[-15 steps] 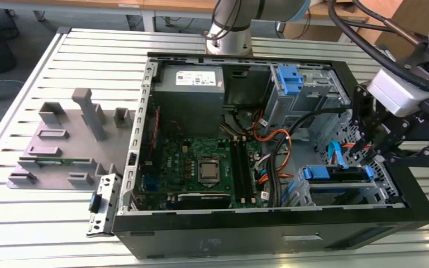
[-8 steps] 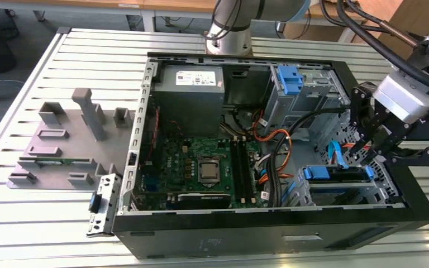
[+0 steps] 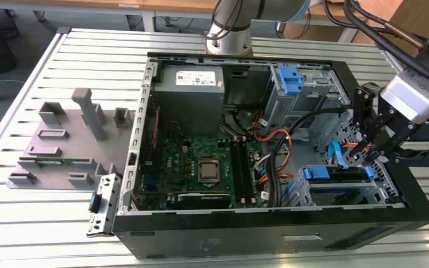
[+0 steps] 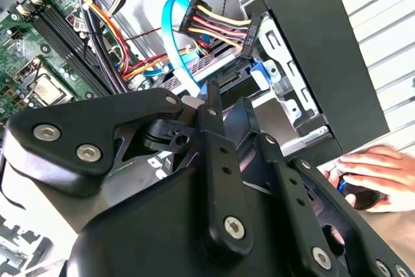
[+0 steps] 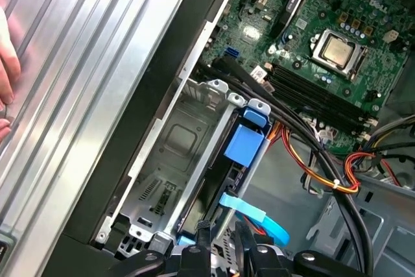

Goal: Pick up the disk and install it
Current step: 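Insert the second disk wire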

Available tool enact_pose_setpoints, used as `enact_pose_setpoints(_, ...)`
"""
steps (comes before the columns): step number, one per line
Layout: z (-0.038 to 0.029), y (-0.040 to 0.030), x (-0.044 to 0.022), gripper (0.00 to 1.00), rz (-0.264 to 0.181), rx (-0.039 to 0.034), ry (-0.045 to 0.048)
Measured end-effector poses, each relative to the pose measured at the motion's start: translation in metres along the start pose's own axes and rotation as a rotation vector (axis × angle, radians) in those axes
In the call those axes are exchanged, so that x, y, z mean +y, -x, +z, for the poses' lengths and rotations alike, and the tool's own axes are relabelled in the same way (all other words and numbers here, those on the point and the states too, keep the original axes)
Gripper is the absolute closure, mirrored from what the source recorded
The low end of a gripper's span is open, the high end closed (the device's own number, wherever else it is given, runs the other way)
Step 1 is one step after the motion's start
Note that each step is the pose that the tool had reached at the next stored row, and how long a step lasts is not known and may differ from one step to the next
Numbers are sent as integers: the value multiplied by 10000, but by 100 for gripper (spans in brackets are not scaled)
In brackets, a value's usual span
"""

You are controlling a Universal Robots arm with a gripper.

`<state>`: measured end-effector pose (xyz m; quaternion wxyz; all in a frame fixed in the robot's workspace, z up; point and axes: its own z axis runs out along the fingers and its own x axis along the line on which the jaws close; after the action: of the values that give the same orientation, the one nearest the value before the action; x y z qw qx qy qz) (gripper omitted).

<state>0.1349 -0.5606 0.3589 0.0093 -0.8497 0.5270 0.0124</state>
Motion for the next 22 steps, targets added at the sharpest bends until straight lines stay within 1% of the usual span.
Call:
enact_pose_setpoints(6,6,-49,-98,71,-15,-85,182)
enact_pose_setpoints(10,13,-73,-150,71,-33,-131,270)
enact_pose_setpoints(13,17,-78,-179,71,-46,-154,321)
enact_pose_setpoints(16,23,-66,-200,71,-53,-174,364)
enact_pose_setpoints(22,34,5,-240,71,-57,-198,421)
